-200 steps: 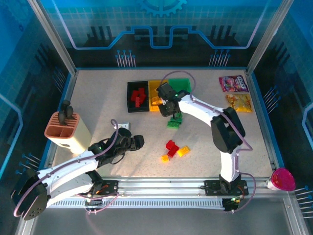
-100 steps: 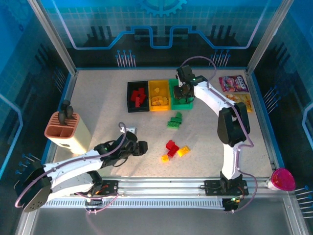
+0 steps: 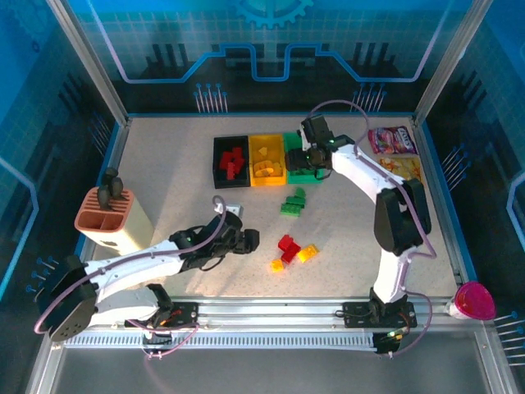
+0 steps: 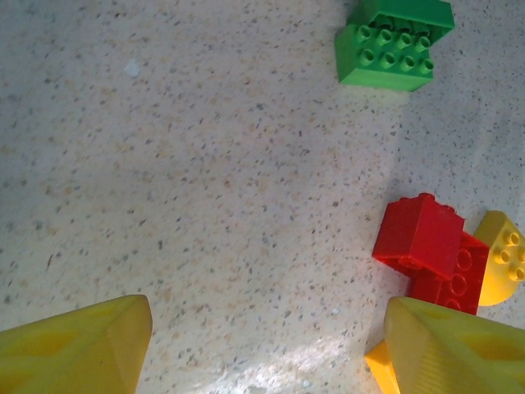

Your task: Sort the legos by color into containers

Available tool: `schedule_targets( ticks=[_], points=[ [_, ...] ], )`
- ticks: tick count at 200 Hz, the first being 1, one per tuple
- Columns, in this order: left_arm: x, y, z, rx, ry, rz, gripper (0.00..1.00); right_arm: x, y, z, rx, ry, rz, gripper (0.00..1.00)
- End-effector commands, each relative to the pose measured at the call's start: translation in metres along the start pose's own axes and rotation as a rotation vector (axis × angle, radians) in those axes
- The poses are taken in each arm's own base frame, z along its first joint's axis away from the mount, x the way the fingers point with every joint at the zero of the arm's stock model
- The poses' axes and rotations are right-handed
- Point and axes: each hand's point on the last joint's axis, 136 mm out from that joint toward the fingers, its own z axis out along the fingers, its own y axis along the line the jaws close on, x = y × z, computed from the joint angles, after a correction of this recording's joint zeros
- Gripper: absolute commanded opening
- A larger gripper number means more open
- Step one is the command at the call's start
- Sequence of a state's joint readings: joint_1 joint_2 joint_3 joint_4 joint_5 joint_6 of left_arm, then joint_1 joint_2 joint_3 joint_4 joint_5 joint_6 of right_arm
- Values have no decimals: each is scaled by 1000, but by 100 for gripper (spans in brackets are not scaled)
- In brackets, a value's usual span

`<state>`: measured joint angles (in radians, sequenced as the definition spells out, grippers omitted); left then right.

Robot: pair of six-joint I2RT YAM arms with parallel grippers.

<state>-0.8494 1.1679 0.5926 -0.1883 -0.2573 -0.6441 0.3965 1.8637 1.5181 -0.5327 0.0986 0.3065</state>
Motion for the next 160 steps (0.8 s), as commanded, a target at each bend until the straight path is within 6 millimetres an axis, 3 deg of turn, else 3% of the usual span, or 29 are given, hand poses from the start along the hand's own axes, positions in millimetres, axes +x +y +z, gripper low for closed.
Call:
schedule_targets(
  ticks=[1,77,160],
  points=[
    [-17,-20,6,15,-13,66,76,-12,4,-31,-53,-103,31,78],
    [-41,-55,65,-132,159,165,79,25,-27,-79,-4,-184,87,86],
    [-51,-75,134,-255,284,261,79,70,-56,-79,-13,-168,193,86]
  ],
)
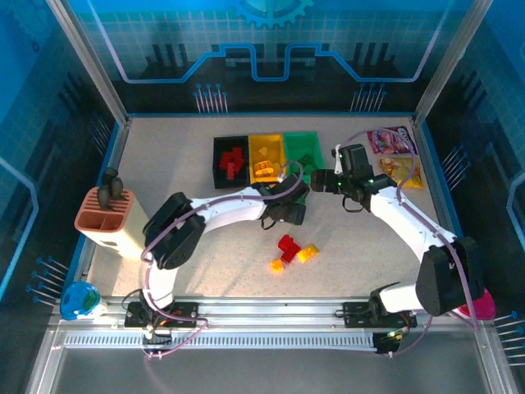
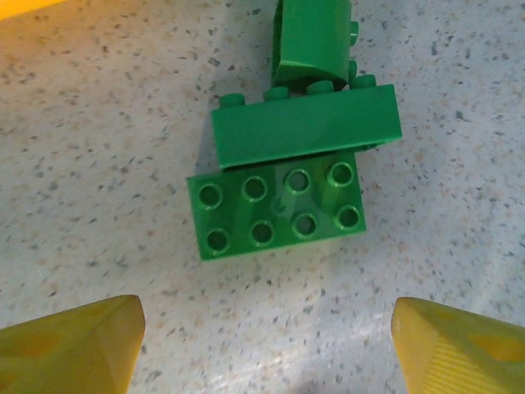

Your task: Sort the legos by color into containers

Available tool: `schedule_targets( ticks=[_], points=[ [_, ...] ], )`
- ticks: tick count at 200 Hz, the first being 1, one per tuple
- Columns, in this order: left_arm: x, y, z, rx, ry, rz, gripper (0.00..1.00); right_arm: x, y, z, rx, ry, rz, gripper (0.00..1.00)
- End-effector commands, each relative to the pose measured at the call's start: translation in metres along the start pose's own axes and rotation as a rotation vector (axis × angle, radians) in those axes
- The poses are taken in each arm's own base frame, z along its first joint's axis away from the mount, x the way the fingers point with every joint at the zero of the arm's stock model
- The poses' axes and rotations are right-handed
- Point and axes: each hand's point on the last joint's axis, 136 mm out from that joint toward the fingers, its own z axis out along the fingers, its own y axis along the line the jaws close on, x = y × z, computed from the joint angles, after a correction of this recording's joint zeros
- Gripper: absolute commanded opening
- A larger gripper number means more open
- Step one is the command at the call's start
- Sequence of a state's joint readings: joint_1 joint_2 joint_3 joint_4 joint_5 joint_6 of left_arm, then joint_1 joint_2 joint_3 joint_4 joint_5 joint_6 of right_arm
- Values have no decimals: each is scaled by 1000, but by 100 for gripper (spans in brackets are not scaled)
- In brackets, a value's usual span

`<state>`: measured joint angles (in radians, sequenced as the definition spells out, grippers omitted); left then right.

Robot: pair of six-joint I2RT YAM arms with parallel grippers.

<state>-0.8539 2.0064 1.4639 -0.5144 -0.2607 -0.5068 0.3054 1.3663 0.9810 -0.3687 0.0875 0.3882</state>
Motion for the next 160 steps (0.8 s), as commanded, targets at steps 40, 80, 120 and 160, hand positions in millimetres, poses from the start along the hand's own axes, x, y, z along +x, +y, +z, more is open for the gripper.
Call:
schedule_targets(
  ticks=[40,80,120,160],
  points=[
    [0,1,26,-120,99,91,79,6,-17,-8,-18,-41,81,87],
    [-2,-4,40,-123,113,93,79,17,-23,-6,-20,-28,105,86],
    [2,3,49,-160,122,101,72,23,-23,-4,-34,-21,116,86],
    [-2,9,29,-170,91,88,54,27,-26,-4,-22,-24,118,85]
  ],
)
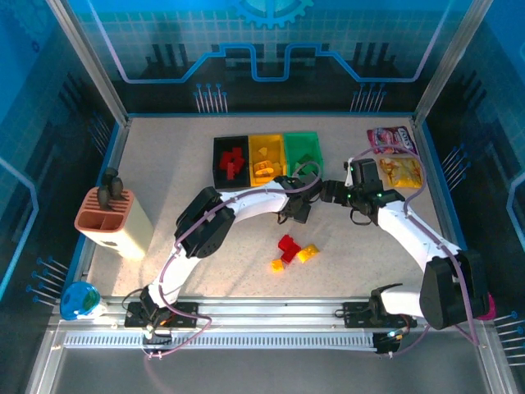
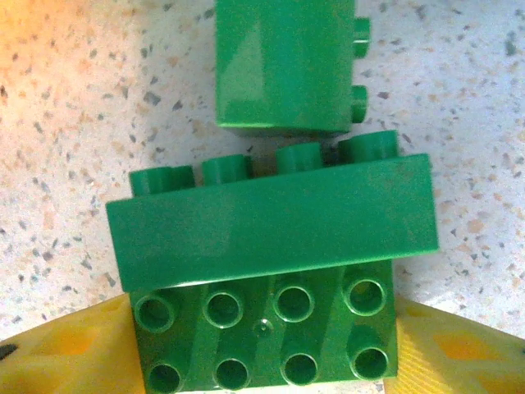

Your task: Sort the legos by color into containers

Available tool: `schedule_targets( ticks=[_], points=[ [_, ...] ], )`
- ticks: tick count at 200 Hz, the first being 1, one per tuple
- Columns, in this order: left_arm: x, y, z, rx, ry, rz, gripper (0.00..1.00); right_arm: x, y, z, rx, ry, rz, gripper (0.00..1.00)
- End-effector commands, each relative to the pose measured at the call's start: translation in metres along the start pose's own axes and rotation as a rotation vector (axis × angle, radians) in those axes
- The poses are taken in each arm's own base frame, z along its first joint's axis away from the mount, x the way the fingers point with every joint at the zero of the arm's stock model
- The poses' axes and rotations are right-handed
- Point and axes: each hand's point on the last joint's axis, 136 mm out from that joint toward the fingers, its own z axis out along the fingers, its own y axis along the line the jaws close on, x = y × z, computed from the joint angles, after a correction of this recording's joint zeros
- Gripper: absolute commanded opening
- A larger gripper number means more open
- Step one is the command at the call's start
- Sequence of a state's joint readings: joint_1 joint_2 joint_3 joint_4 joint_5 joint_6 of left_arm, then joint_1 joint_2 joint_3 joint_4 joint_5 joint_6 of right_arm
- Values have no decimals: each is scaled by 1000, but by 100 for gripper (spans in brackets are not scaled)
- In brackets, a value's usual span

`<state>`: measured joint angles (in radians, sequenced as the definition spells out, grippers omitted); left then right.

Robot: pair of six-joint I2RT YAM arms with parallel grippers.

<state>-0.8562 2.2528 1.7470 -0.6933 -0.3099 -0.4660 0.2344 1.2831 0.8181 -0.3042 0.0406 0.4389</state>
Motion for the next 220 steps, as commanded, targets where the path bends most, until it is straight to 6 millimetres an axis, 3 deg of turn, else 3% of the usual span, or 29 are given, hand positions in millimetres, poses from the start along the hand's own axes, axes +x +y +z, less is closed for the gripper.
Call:
schedule_targets(
  ticks=[1,40,69,89,161,220],
  points=[
    [6,15,-15,-52,-1,14,54,-4,3,-5,-27,-34,14,85],
    [-4,19,-57,1,-74,-4,49,-1,-5,-6,-1,-45,30,85],
    [-32,18,-95,43,-179,4,50,7,-15,-5,37,-43,66,85],
    [-57,19,-108,74,-228,-6,50,14,-19,-6,45,-39,85,85],
    [-139,14,-89,170,-313,-37,51,37,-26,-23,27,-70,127,85],
    [-186,13,-73,219,-363,-45,54,42,-24,-31,5,-83,128,85]
  ],
)
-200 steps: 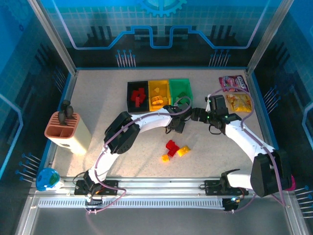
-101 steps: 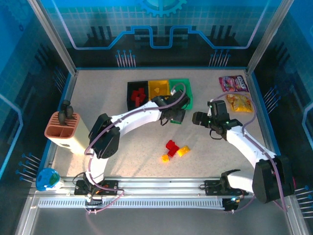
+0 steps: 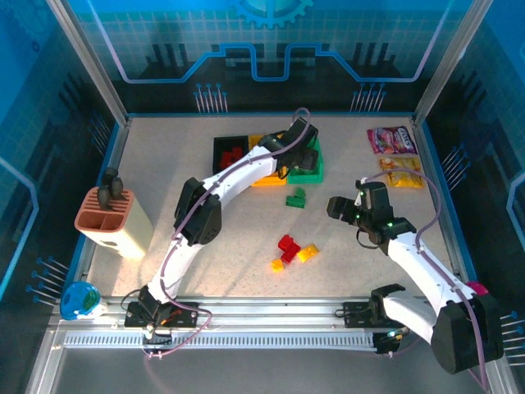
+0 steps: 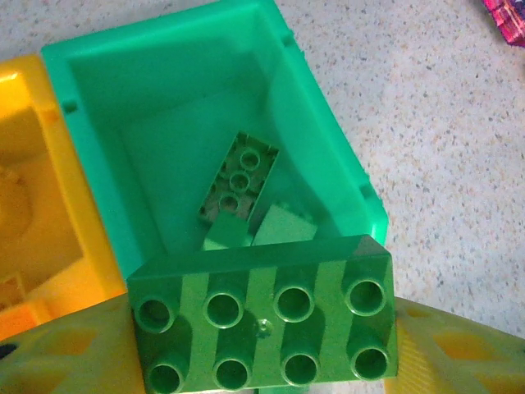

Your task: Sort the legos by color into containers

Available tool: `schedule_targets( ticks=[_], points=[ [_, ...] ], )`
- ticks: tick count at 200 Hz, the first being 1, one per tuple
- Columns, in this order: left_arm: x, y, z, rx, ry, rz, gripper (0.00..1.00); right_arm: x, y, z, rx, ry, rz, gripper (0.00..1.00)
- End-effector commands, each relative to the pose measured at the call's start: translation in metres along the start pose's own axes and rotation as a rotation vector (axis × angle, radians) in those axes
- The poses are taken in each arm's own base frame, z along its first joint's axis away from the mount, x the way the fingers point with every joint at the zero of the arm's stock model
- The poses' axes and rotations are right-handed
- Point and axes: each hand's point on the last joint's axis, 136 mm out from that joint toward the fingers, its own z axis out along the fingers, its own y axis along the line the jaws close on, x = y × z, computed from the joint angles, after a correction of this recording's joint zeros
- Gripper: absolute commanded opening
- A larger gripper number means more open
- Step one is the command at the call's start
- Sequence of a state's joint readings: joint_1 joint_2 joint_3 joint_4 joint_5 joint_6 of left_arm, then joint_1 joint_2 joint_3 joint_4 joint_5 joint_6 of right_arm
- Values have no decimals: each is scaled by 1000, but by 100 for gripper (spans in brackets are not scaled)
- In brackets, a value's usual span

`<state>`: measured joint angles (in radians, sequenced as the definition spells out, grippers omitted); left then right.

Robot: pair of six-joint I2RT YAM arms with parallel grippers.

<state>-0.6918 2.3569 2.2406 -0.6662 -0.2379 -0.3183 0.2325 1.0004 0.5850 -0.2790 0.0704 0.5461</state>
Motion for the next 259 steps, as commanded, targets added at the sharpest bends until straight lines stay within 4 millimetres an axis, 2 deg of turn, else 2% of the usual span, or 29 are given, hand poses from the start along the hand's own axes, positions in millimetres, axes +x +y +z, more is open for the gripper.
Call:
schedule_targets(
  ticks=[1,43,56,67,85,114,150,170,194,219,224,226,259],
  points=[
    [-16,-7,2,54,-18,24,54,3,-5,-2,8,-2,23,84],
    [-33,9,19,59,-44,-29,56,5,0,-3,-22,9,23,84],
    [-40,13,20,69,-54,-45,62,6,1,-4,-26,10,18,84],
    [-45,12,16,86,-61,-45,71,7,2,-4,-27,12,10,84],
    [-55,9,0,104,-85,-31,79,6,6,-5,-36,15,-10,85],
    [-68,4,-34,126,-127,-15,82,6,14,-3,-44,33,-39,86],
    [-67,1,-80,143,-178,-4,82,3,34,1,-49,56,-107,87],
    [-54,2,-105,160,-213,-6,82,1,47,6,-45,74,-142,88],
    [-27,14,-128,166,-226,-35,82,1,62,16,-46,112,-164,92],
    [14,35,-141,145,-212,-74,82,3,76,31,-22,157,-191,93],
    [23,41,-142,138,-208,-85,82,9,75,37,-7,183,-196,93],
    [25,42,-144,138,-209,-88,82,3,80,37,-10,173,-196,93],
    [88,75,-149,73,-158,-137,82,9,91,63,85,246,-206,93]
  ],
)
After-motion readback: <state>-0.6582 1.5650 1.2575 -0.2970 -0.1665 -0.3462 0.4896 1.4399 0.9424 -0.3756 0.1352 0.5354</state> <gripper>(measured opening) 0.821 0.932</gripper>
